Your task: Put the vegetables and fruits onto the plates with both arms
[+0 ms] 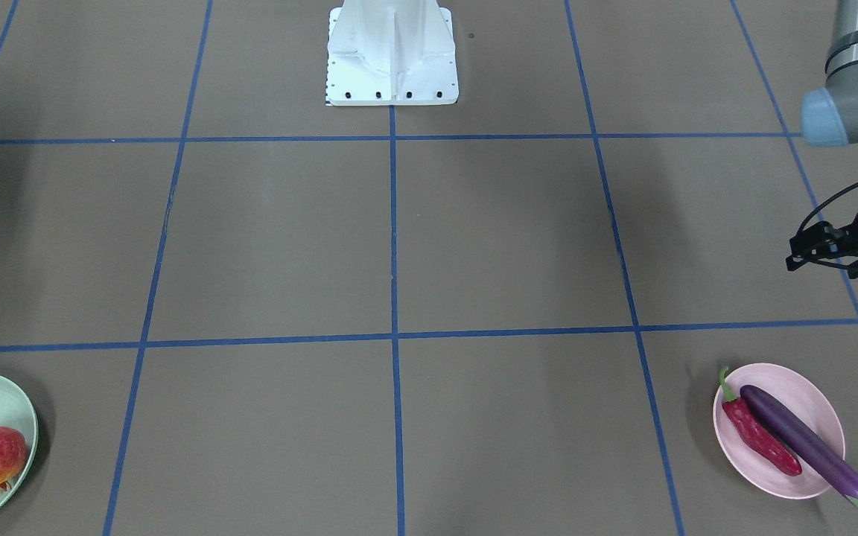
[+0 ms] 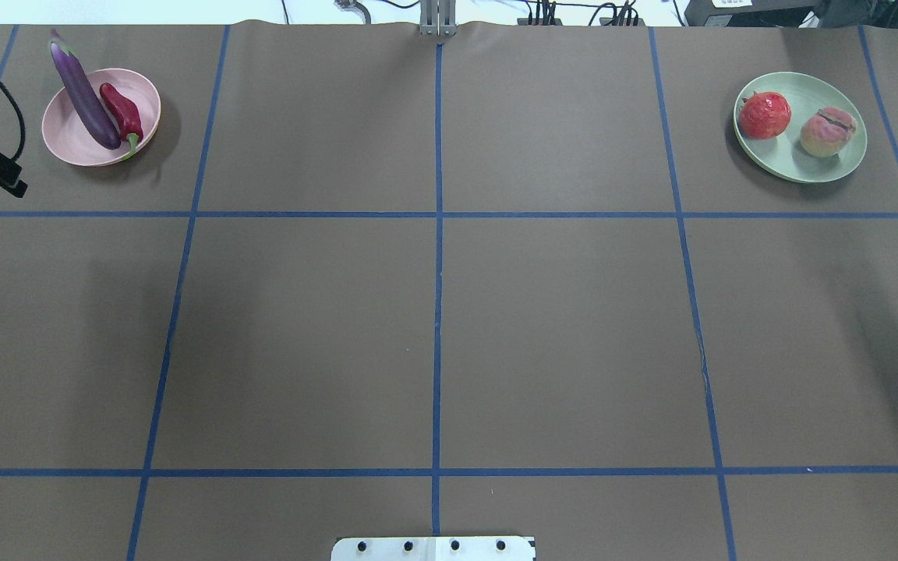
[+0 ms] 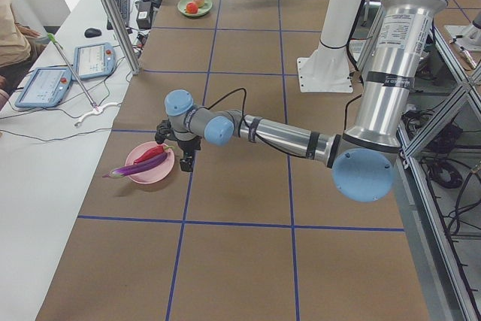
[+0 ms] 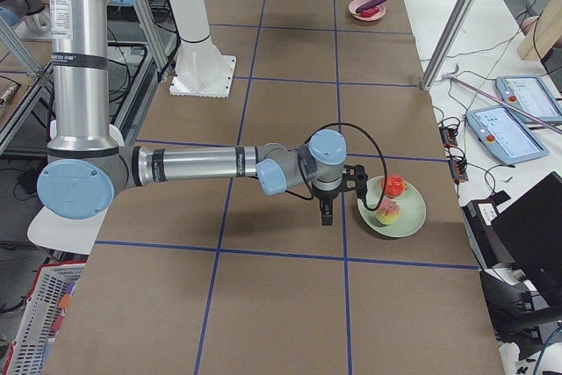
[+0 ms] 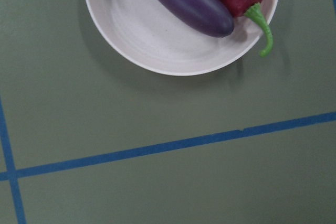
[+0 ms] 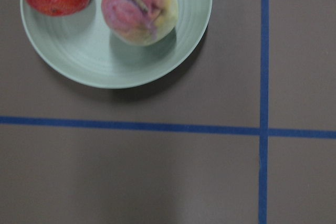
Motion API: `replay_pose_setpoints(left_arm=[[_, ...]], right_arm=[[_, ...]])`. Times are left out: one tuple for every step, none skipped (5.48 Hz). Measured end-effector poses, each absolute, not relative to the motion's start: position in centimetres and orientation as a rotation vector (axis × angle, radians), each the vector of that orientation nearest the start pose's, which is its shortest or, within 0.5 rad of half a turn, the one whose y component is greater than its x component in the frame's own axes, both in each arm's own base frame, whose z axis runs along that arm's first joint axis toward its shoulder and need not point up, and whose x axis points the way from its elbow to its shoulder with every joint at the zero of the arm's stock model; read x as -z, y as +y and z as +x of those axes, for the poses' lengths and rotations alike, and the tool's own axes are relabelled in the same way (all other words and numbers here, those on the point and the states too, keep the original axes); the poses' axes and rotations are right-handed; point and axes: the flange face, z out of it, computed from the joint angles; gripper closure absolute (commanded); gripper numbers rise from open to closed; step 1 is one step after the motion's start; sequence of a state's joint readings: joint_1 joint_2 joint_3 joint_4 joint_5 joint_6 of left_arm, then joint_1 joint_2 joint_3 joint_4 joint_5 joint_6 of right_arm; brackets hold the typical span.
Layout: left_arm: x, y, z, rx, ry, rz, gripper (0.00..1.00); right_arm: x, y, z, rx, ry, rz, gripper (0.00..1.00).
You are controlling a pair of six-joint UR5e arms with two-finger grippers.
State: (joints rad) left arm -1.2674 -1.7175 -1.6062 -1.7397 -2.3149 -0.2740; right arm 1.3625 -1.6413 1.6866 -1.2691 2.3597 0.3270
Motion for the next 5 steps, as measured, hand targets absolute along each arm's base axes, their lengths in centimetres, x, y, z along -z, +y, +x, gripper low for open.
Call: replay_pose_setpoints(left_arm=[[-56.2, -54.0, 6.9, -0.166, 0.79, 0.138, 0.0], [-57.9, -52.4, 3.9, -0.158, 0.78, 0.145, 0.0], [-59.2, -51.3, 2.1, -0.147, 0.774, 0.144, 0.0], [-60.1, -50.7, 1.3, -0.129, 0.768, 0.117, 0.0], [-60.6, -50.5, 1.1, -0.112, 0.765, 0.073, 0.0]], right_arm=[[-60.2, -46.7, -3.6, 0.062, -0.868, 0.108, 0.0], [-60.3, -46.2, -3.9, 0.092, -0.876, 0.108, 0.0], [-60.5, -46.0, -4.1, 0.109, -0.876, 0.109, 0.0], [-60.8, -45.9, -3.5, 0.13, -0.869, 0.109, 0.0], [-61.2, -46.1, -2.2, 0.168, -0.853, 0.102, 0.0]])
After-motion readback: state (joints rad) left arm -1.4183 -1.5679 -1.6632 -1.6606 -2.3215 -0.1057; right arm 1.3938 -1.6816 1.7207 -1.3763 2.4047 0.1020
